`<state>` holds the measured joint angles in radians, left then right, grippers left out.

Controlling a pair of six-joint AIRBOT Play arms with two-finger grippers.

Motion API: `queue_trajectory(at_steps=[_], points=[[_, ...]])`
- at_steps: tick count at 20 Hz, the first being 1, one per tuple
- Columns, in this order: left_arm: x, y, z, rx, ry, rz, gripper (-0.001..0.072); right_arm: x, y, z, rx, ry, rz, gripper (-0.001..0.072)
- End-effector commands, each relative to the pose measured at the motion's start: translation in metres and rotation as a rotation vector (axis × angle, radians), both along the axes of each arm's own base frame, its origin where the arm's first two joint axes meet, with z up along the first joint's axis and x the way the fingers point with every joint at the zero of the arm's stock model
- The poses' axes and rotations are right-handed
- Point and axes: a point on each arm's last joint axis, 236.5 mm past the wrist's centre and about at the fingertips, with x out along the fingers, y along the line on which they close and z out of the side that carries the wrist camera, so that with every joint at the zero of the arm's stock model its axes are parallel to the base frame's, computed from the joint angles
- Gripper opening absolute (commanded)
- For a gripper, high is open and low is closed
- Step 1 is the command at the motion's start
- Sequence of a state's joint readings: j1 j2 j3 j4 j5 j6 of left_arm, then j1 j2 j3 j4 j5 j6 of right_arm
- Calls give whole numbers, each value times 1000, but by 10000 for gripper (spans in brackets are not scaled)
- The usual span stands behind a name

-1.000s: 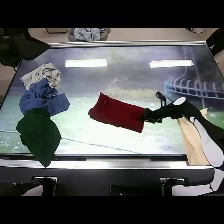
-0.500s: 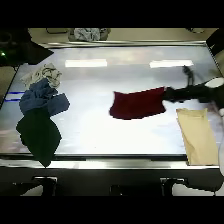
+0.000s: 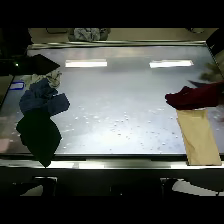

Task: Fold the shirts.

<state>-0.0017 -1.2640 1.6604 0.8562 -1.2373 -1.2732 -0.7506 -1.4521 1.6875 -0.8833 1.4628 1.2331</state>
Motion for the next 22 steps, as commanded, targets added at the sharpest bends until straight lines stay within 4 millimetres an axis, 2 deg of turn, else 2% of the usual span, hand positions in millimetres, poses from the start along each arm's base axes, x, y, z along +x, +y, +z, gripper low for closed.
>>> queue_trajectory(at_steps=[1,6,8,10,11,14,15,17,20,22], points=[[0,0,-3,7,1,-6,22,-27,-30,13,34,13,-81,51],[0,0,-3,17,-10,-15,22,-59,-36,21,51,51,-105,51],[0,0,-3,23,-16,-20,22,-72,-31,26,63,73,-105,51],[1,1,-3,28,-24,-22,22,-101,-18,17,59,191,-64,51],[2,1,-2,25,-30,-18,22,-118,-18,10,42,265,-60,52],[6,2,1,21,-46,-5,22,-168,-53,-6,-127,471,-192,53],[6,2,1,26,-52,-9,22,-185,-60,-15,-154,542,-223,53],[6,2,1,29,-56,-12,22,-212,-49,-47,-116,662,-220,53],[6,2,1,29,-55,-12,22,-227,-30,-111,-53,722,-214,53],[6,2,2,29,-56,-12,22,-238,-19,-145,-22,765,-208,53]])
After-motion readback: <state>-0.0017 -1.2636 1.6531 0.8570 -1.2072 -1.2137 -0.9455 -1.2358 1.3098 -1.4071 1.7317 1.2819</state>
